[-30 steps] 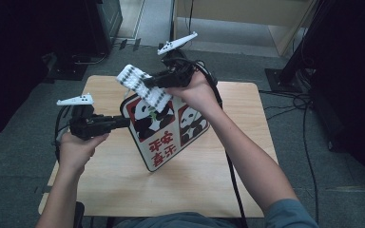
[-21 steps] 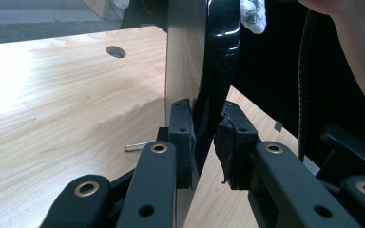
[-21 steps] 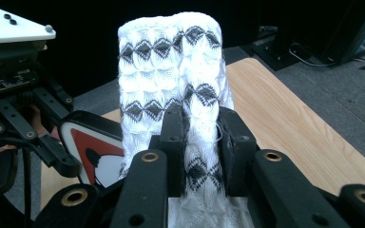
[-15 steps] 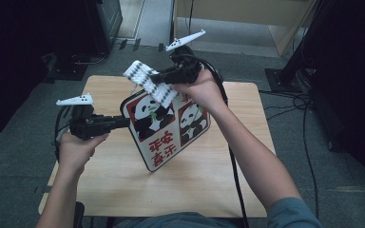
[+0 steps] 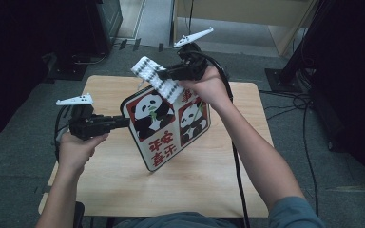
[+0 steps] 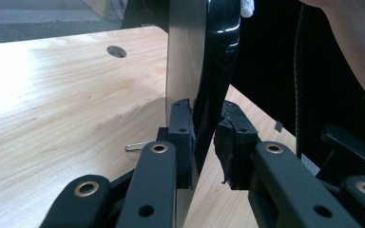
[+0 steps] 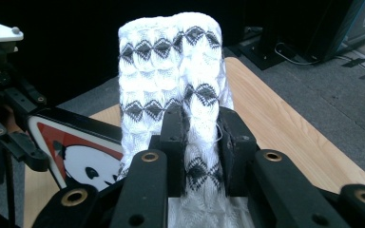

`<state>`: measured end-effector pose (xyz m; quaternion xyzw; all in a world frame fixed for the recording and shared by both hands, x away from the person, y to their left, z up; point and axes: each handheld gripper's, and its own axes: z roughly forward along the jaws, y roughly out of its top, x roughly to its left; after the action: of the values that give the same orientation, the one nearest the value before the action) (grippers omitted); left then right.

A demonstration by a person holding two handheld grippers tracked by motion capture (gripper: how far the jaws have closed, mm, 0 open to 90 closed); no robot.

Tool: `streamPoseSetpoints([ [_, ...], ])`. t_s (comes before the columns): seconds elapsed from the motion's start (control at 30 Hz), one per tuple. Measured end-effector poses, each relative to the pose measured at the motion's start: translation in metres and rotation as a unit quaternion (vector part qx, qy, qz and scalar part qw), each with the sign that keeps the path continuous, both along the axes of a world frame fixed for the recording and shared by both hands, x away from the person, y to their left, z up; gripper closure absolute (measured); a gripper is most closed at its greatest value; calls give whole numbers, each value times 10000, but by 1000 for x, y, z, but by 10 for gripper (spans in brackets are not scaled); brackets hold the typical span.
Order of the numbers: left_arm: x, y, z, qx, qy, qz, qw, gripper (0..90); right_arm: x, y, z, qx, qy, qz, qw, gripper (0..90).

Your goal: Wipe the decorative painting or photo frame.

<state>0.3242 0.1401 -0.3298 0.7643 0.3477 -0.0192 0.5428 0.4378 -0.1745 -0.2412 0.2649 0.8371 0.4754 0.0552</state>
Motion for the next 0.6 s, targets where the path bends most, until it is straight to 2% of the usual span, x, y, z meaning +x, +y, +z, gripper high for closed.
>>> streamPoseSetpoints([
  [0.6, 0, 1, 0, 12, 30, 31, 10000, 768, 8, -19, -1, 59, -40, -262, 9996, 752],
])
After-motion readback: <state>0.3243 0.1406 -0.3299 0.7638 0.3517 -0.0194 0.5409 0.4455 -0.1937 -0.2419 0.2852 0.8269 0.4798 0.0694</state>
